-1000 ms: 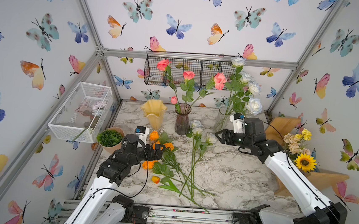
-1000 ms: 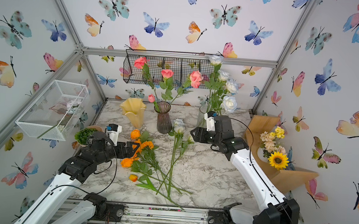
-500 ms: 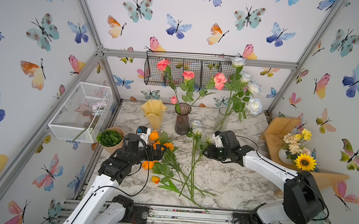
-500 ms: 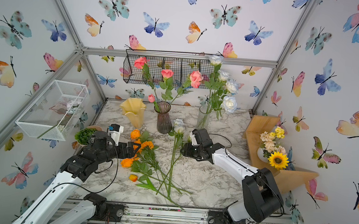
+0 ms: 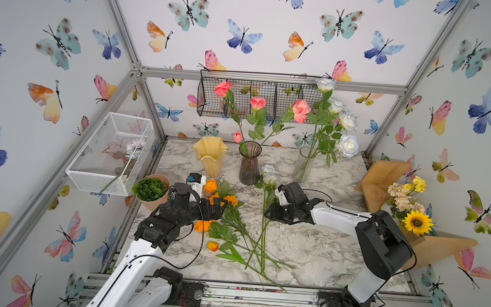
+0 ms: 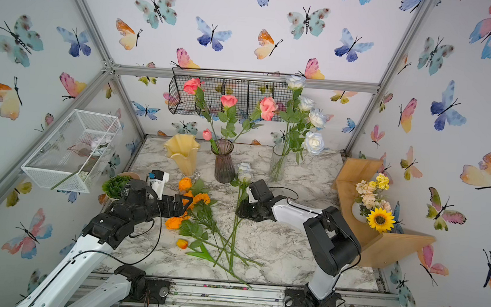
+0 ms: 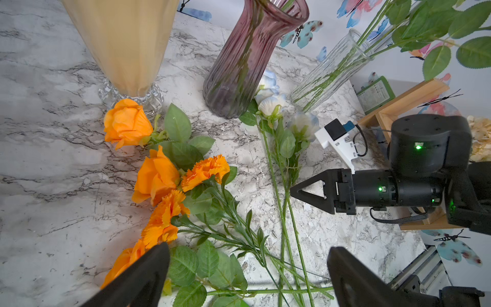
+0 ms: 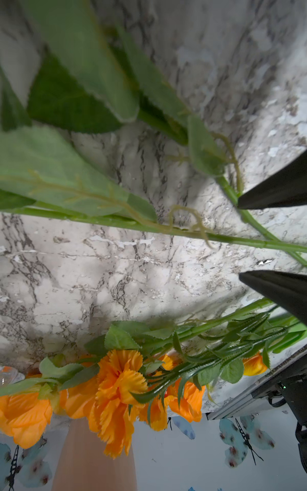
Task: Arrange the flowers in different vases according to their colors
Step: Pick up the flower at the center of the board.
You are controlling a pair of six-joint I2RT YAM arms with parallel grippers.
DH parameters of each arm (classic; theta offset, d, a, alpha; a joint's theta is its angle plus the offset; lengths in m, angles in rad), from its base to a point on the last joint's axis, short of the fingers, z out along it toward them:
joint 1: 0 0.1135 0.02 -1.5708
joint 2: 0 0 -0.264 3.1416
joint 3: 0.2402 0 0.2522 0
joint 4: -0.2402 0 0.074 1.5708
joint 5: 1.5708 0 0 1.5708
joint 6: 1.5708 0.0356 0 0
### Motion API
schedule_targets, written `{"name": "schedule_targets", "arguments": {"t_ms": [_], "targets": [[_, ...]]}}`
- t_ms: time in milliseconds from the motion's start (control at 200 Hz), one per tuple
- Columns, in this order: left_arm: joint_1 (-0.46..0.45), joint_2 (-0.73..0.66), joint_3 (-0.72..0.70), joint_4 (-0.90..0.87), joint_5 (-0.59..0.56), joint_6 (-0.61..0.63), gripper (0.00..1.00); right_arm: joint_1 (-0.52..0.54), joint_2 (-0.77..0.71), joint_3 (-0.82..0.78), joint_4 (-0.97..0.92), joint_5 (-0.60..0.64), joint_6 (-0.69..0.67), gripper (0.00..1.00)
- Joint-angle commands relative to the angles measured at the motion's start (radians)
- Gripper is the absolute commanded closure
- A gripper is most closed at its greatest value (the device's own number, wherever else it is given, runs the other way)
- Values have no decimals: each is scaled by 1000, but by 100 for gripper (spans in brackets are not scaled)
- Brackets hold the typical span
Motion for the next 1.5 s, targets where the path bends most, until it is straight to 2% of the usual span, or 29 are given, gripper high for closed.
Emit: {"name": "schedule_targets", "arguments": {"t_ms": [0, 130, 606, 881, 1191, 1497], "targets": [[-3, -9, -3, 8, 14, 13, 1, 8, 36, 35, 19, 12, 4, 64], [-3, -16, -4, 8, 12, 14, 1, 7, 65, 43, 25, 20, 4, 71], [-2, -22, -4, 8, 11, 14, 1, 9, 116, 51, 61, 8, 14, 83], [-3, -24, -3, 8, 6, 13, 1, 9, 116, 54, 59, 13, 7, 82], [-3, -21, -4, 8, 3, 13, 1, 9, 89, 95, 19, 73, -43, 98], [-3, -22, -4, 8, 0, 13, 1, 7, 58, 180, -41, 123, -61, 98]]}}
